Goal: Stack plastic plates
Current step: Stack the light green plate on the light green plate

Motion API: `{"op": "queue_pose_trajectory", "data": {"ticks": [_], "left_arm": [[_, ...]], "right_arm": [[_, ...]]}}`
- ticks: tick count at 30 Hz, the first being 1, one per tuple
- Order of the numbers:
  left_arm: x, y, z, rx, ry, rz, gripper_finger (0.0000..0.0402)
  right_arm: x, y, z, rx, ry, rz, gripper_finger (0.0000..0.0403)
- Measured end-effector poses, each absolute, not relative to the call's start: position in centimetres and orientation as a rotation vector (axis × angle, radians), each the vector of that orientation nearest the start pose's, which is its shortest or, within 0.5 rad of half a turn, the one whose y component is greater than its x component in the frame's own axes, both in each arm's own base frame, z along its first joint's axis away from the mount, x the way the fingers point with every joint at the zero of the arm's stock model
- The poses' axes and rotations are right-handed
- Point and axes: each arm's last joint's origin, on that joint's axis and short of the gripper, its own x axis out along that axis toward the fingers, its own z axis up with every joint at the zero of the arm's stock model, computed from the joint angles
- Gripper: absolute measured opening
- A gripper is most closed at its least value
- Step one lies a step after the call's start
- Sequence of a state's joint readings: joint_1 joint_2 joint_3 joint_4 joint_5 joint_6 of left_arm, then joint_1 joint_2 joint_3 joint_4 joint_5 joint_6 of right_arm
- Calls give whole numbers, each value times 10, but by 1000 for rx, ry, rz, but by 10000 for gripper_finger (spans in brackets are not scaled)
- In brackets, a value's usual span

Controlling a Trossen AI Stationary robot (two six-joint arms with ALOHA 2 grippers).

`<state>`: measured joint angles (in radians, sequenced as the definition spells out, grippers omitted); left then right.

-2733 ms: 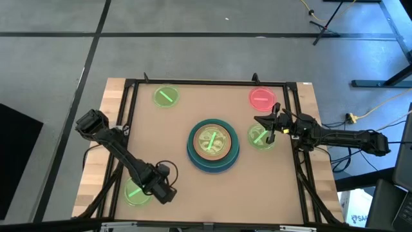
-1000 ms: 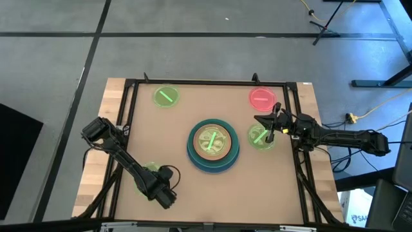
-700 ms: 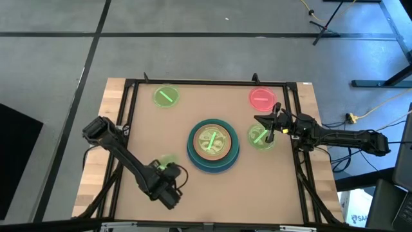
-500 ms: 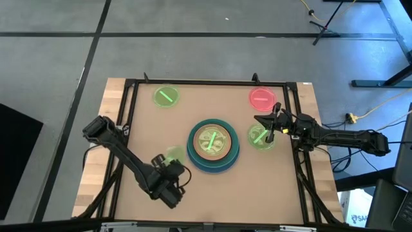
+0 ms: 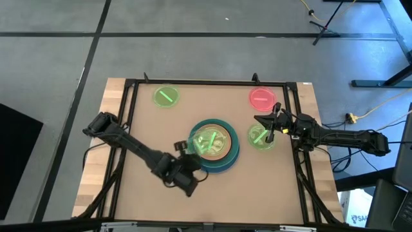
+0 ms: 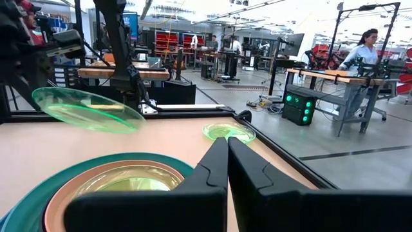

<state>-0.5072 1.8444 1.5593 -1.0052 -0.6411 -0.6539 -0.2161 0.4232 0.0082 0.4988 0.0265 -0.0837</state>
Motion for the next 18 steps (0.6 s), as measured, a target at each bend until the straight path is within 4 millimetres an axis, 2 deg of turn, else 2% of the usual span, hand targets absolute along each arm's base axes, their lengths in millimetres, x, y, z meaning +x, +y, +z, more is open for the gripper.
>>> {"op": "queue_pose_trajectory", "data": {"ticks": [3, 7, 12, 18], "left_arm": [[343, -149, 255, 162, 975, 385, 2], [356, -126, 235, 157, 991, 336, 2], [369, -104, 214, 176, 925, 264, 2], [367, -83, 190, 187, 944, 257, 4]], "right_arm": [[121, -27, 176, -91, -70, -246, 3], [121, -27, 176, -91, -70, -246, 3], [121, -27, 176, -91, -69, -246, 3], [121, -27, 176, -91, -69, -246, 3]]}}
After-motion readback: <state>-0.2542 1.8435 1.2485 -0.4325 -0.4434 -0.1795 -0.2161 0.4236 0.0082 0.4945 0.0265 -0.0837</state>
